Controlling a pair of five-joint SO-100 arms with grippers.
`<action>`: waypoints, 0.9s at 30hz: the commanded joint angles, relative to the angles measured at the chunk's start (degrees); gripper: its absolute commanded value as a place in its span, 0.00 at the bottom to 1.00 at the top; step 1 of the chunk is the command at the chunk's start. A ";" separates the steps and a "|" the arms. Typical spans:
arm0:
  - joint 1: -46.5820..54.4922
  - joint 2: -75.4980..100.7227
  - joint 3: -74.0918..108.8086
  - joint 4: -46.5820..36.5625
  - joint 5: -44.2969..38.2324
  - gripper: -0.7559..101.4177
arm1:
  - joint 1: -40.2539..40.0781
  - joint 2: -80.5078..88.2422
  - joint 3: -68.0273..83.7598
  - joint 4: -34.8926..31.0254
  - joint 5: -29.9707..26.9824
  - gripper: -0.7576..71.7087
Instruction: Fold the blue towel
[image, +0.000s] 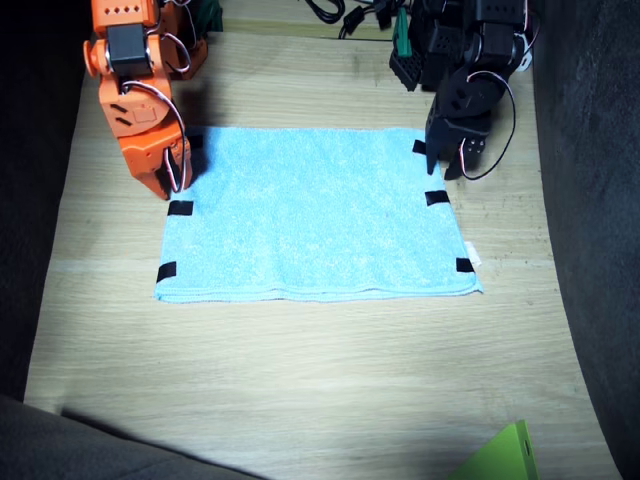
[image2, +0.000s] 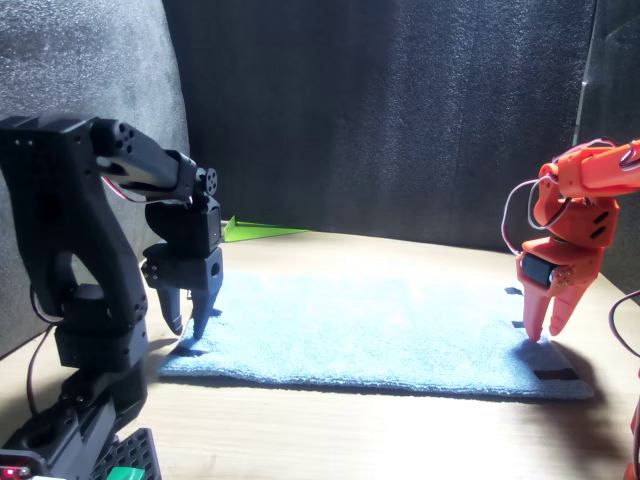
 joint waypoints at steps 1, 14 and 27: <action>1.32 -1.49 -4.22 0.18 -0.44 0.17 | 0.26 1.23 0.18 1.58 -0.26 0.27; 0.44 -6.50 -8.26 2.11 2.46 0.15 | 0.26 1.41 0.18 2.37 -0.26 0.26; 0.62 -6.50 -8.09 2.29 3.08 0.15 | 1.58 1.41 4.92 2.11 0.53 0.26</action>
